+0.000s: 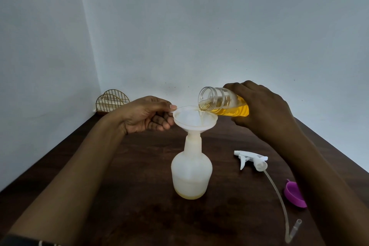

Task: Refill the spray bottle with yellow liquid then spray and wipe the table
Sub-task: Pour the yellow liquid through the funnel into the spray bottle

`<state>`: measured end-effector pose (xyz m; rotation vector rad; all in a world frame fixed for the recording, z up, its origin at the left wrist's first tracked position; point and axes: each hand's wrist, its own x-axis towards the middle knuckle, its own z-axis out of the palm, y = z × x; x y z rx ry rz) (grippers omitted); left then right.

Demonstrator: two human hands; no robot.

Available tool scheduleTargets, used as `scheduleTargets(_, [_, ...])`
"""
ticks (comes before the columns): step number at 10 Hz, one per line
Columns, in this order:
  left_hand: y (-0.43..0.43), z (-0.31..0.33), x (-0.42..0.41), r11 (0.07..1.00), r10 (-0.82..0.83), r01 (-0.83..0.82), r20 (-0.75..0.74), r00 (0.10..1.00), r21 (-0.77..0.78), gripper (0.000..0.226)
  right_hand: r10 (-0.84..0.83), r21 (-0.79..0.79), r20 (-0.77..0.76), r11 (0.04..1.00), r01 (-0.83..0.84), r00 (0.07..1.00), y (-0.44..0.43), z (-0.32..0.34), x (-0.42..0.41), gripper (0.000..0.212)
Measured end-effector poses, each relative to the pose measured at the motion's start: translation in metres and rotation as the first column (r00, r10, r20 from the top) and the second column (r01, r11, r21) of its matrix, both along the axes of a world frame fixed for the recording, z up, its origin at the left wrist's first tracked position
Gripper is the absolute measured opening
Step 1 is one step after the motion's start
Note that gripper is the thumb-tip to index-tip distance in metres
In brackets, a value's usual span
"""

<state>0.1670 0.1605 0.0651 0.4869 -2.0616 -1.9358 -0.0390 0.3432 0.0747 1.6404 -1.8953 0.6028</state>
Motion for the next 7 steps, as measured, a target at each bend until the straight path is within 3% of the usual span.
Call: scheduleTargets(7, [-0.0004, 0.0008, 0.0005, 1.0, -0.01, 0.01, 0.0, 1.0, 0.008, 0.044, -0.006, -0.006, -0.012, 1.0, 0.006, 1.0, 0.0003, 0.0011, 0.0003, 0.063])
